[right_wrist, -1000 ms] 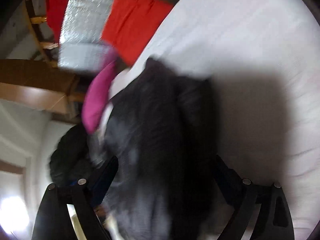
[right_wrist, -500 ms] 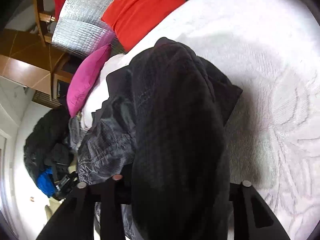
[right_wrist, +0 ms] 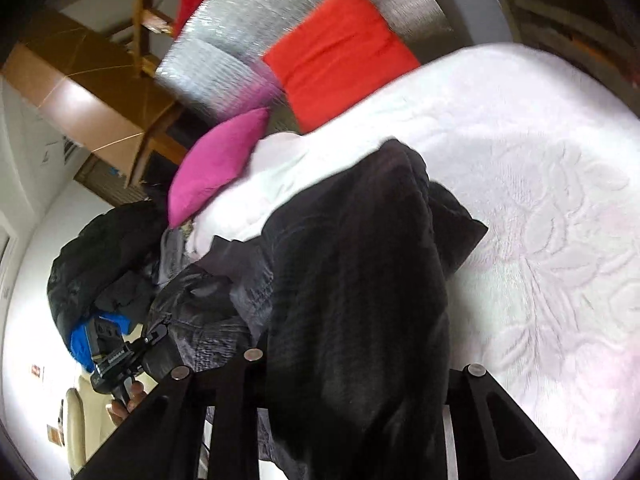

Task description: Fold large clothes

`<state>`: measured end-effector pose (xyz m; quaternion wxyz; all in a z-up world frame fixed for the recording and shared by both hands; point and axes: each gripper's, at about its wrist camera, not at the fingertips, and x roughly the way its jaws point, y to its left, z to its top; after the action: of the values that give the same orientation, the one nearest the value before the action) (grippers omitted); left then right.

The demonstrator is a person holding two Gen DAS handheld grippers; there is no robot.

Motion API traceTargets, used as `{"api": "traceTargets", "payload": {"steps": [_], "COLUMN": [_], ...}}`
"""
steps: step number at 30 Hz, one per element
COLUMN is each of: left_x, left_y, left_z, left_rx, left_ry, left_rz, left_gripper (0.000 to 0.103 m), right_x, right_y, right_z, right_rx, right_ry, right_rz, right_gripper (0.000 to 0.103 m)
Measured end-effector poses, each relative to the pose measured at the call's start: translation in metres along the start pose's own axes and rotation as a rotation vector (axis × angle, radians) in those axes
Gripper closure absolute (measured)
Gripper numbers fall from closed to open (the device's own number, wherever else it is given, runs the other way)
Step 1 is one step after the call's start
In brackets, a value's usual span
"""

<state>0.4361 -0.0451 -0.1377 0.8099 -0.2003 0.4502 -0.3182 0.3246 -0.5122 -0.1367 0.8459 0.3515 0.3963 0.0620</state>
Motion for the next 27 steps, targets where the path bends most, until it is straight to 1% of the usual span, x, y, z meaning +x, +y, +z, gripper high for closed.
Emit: {"api": "traceTargets", "payload": {"steps": [2, 4, 5, 6, 7, 8, 9, 10, 11, 12, 13, 14, 16, 18, 20, 22, 24, 26, 27], "left_x": [-0.021, -0.026, -0.025, -0.02, -0.014, 0.001, 0.011, 0.018, 0.025, 0.027, 0.025, 0.02, 0.01, 0.001, -0.003, -0.001, 0.006, 0.018, 0.027], "left_y": [-0.005, -0.002, 0.003, 0.01, 0.014, 0.025, 0.036, 0.047, 0.059, 0.063, 0.064, 0.062, 0.054, 0.045, 0.042, 0.036, 0.029, 0.023, 0.022], "left_z": [-0.015, -0.03, -0.039, -0.047, -0.052, -0.06, -0.064, -0.068, -0.069, -0.067, -0.063, -0.057, -0.045, -0.034, -0.028, -0.02, -0.01, -0.002, 0.003], "left_rx": [0.014, 0.004, -0.011, -0.025, -0.03, -0.036, -0.068, -0.116, -0.168, -0.185, -0.196, -0.194, -0.146, -0.115, -0.093, -0.061, -0.038, -0.045, -0.042], "left_ry": [0.0, 0.024, 0.048, 0.086, 0.127, 0.209, 0.263, 0.303, 0.337, 0.343, 0.336, 0.318, 0.264, 0.203, 0.153, 0.109, 0.076, 0.06, 0.066], "left_rz": [0.004, 0.014, 0.024, 0.047, 0.075, 0.13, 0.168, 0.2, 0.217, 0.217, 0.22, 0.242, 0.302, 0.344, 0.371, 0.403, 0.399, 0.377, 0.373], "left_gripper": [0.077, 0.077, 0.076, 0.076, 0.072, 0.063, 0.057, 0.04, 0.034, 0.033, 0.032, 0.032, 0.032, 0.032, 0.031, 0.031, 0.031, 0.03, 0.03], "right_x": [-0.019, -0.029, -0.032, -0.033, -0.03, -0.027, -0.021, -0.012, -0.006, -0.006, -0.009, -0.017, -0.029, -0.053, -0.076, -0.089, -0.082, -0.062, -0.047], "right_y": [0.01, 0.008, 0.0, -0.007, -0.016, -0.027, -0.042, -0.058, -0.067, -0.072, -0.075, -0.076, -0.071, -0.065, -0.058, -0.054, -0.045, -0.029, -0.019], "right_z": [-0.016, -0.033, -0.047, -0.058, -0.069, -0.078, -0.086, -0.093, -0.096, -0.096, -0.095, -0.091, -0.083, -0.074, -0.064, -0.056, -0.047, -0.034, -0.028], "right_rx": [-0.031, -0.046, -0.029, -0.017, -0.007, 0.009, 0.044, 0.089, 0.108, 0.12, 0.129, 0.141, 0.133, 0.08, 0.061, 0.064, 0.053, 0.001, -0.042], "right_ry": [-0.016, -0.017, 0.001, 0.019, 0.043, 0.066, 0.103, 0.158, 0.196, 0.208, 0.201, 0.179, 0.153, 0.068, -0.043, -0.123, -0.127, -0.108, -0.097], "right_rz": [0.002, -0.001, 0.0, -0.009, -0.036, -0.057, -0.072, -0.08, -0.109, -0.138, -0.144, -0.135, -0.142, -0.21, -0.25, -0.216, -0.197, -0.234, -0.276], "right_gripper": [0.074, 0.074, 0.074, 0.074, 0.074, 0.073, 0.07, 0.059, 0.042, 0.04, 0.039, 0.04, 0.039, 0.038, 0.02, 0.019, 0.019, 0.019, 0.019]}}
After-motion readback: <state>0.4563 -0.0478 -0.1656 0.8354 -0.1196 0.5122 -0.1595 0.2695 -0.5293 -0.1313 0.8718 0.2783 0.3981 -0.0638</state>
